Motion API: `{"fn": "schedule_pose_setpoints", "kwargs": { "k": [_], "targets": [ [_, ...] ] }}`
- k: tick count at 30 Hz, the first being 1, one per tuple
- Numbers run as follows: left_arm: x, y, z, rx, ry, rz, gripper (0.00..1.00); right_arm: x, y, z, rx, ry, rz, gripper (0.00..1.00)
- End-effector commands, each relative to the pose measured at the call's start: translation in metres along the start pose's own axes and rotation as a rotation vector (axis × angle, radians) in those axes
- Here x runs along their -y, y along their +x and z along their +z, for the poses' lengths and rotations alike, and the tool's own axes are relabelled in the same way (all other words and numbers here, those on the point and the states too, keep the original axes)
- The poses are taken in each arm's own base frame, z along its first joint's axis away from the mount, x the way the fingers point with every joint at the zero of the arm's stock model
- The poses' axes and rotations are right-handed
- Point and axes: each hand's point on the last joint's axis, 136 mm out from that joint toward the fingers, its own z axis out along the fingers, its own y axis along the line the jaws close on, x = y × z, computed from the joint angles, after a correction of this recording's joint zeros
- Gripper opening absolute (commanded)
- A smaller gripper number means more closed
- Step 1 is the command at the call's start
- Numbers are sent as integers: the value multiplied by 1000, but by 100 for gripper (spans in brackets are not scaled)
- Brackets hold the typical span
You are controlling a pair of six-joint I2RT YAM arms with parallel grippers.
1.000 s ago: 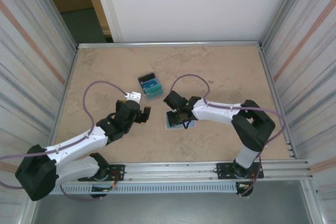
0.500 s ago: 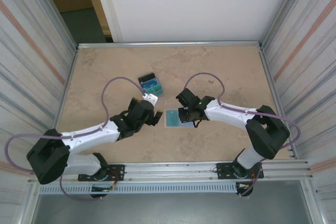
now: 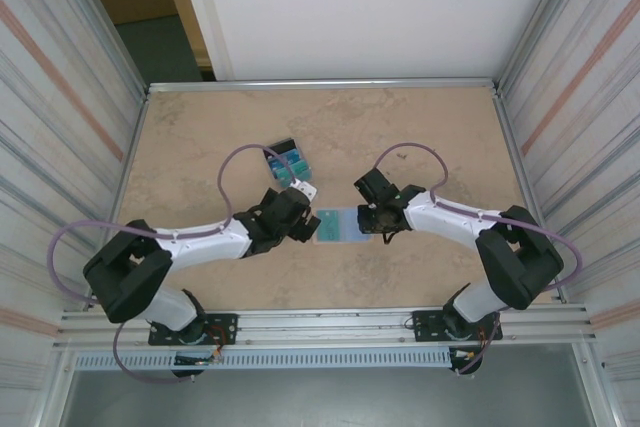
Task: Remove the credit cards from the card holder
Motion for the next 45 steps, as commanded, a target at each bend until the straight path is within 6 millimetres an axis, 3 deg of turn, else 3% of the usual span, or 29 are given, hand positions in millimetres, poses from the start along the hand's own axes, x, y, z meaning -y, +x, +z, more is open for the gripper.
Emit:
{"fn": "schedule_pose_setpoints", "kwargs": {
  "k": [1, 7, 13, 20, 23, 29, 35, 45],
  "targets": [
    [7, -11, 5, 19, 16, 8, 99, 2, -3, -6, 12, -14, 40, 23],
    [14, 3, 19, -43, 14, 39, 99, -4, -8, -17, 31, -62, 50, 25],
    [22, 12, 24, -70, 26, 52, 99, -26, -13, -29, 40, -188, 43, 28],
    [40, 11, 23, -62, 54, 56, 99, -53, -14, -23, -43, -364, 104, 27],
    [37, 9, 22, -63, 34, 19, 99, -58, -14, -20, -66, -400, 117, 27],
    [27, -4, 13, -22, 8, -85, 99, -59, -10, -13, -103, -416, 126, 27],
    [36, -14, 16, -19, 92, -120, 99, -58, -7, -5, -128, -427, 135, 27],
    [37, 7, 34, -105, 99, -96, 99, -56, -4, 5, -169, -442, 177, 26]
  ]
}}
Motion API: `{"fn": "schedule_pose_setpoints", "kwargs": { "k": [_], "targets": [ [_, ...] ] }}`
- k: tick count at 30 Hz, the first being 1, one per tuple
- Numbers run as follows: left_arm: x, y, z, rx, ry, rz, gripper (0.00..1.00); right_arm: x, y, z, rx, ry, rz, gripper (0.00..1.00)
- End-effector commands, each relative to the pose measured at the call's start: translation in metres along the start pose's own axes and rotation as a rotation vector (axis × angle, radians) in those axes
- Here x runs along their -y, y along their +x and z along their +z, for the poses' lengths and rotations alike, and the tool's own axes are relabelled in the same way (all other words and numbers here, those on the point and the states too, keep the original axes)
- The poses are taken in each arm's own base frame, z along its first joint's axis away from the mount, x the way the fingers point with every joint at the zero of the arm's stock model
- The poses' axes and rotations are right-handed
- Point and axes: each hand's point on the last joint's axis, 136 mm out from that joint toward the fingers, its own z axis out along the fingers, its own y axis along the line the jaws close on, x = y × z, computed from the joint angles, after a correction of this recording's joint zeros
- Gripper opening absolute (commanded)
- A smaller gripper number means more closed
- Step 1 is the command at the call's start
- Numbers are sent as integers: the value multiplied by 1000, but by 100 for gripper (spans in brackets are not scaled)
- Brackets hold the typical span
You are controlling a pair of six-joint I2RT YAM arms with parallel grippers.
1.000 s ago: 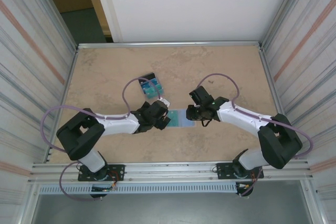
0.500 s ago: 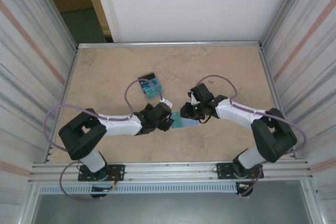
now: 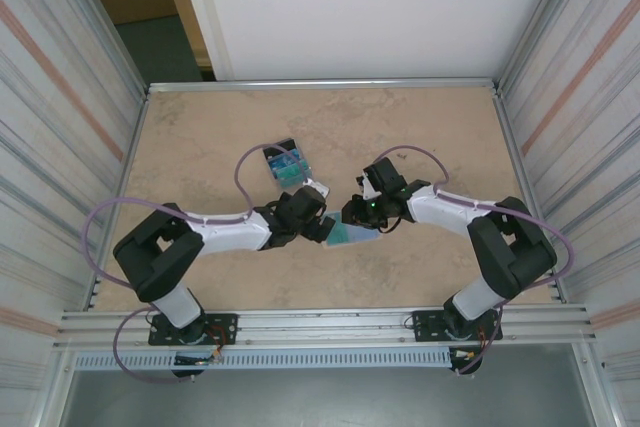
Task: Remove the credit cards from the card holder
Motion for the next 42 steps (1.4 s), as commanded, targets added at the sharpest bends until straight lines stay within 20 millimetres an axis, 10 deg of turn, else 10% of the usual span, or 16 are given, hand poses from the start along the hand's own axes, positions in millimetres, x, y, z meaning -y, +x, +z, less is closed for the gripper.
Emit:
{"fn": "schedule_pose_setpoints", "kwargs": {
  "k": [1, 42],
  "targets": [
    [0, 6, 6, -37, 2, 8, 99, 5, 4, 5, -29, -12, 49, 26],
    [-10, 39, 15, -122, -66, 99, 99, 7, 6, 21, -76, -254, 192, 16]
  ]
}}
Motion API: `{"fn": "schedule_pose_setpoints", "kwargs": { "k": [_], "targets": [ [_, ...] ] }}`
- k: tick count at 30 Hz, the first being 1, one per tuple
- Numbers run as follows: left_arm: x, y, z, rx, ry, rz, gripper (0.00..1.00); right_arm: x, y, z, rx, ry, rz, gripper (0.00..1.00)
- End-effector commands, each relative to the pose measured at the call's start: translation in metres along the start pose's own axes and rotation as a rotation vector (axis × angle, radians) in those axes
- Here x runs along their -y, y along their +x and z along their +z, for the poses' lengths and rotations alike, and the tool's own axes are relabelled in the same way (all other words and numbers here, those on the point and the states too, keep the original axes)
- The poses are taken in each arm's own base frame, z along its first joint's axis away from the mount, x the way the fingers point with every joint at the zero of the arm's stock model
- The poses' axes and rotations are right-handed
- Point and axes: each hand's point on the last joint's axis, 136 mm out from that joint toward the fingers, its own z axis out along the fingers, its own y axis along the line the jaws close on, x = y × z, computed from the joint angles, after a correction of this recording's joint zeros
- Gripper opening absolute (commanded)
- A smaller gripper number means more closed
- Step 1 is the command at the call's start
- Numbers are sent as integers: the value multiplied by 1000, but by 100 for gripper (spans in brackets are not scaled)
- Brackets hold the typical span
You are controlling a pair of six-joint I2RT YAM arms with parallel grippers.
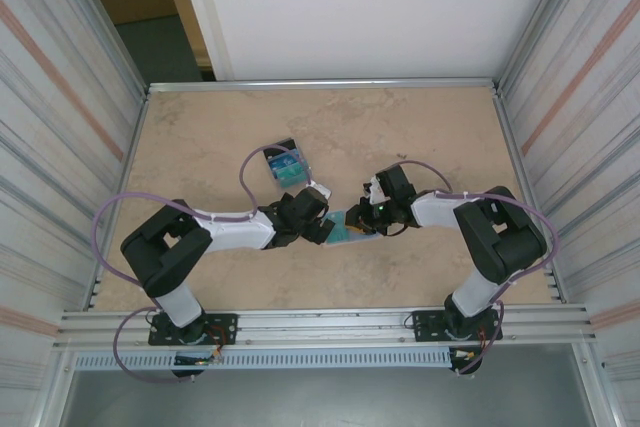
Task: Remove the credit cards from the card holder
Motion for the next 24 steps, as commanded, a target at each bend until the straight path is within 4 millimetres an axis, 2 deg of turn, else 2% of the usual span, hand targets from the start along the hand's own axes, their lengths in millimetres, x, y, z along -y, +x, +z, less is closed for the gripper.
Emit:
{"fn": "schedule_pose_setpoints", "kwargs": {
  "k": [1, 17, 24],
  "targets": [
    [-7, 33, 8, -100, -44, 50, 99, -5, 1, 2, -18, -63, 21, 16],
    [-6, 31, 7, -96, -46, 59, 99, -2, -2, 12, -40, -115, 48, 11],
    [-6, 30, 7, -96, -44, 58, 99, -3, -2, 11, -38, -121, 41, 0]
  ]
}}
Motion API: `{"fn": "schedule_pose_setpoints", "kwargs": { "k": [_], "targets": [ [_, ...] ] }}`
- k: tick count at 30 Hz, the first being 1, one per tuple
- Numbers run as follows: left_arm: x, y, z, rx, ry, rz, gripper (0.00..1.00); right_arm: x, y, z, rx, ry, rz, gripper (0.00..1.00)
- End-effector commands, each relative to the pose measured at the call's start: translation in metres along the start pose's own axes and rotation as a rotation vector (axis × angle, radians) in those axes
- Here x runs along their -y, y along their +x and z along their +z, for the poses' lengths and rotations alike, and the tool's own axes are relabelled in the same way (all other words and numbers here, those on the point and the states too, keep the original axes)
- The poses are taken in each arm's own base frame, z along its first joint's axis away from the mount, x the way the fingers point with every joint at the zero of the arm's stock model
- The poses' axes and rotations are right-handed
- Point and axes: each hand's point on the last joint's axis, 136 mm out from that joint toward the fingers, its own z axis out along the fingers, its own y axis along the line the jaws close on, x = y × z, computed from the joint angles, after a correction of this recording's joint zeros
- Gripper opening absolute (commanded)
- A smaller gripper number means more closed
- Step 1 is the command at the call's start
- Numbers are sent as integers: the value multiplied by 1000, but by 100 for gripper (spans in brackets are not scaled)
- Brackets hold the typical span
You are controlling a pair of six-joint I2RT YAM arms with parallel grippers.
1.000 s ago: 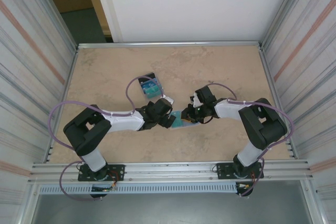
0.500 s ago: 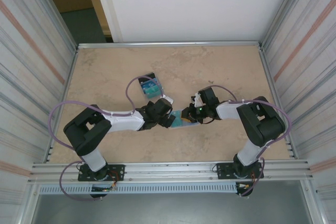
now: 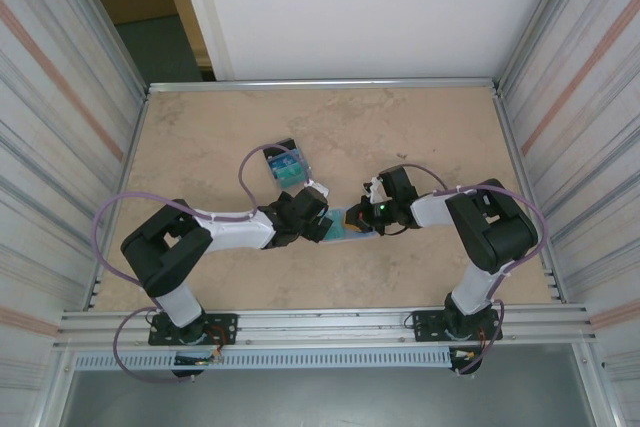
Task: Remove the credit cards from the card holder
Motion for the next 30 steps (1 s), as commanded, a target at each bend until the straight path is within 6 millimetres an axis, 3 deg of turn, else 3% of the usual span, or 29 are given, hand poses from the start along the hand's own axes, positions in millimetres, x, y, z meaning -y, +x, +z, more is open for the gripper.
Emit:
{"fn": "schedule_pose_setpoints", "kwargs": {
  "k": [1, 25, 30],
  "targets": [
    [2, 30, 6, -95, 1, 56, 99, 1, 4, 2, -16, -16, 0, 0],
    [-15, 14, -3, -48, -52, 47, 99, 9, -4, -18, 72, 70, -29, 0],
    [-14, 12, -3, -42, -44, 50, 99, 2, -1, -18, 53, 38, -43, 0]
  ]
}}
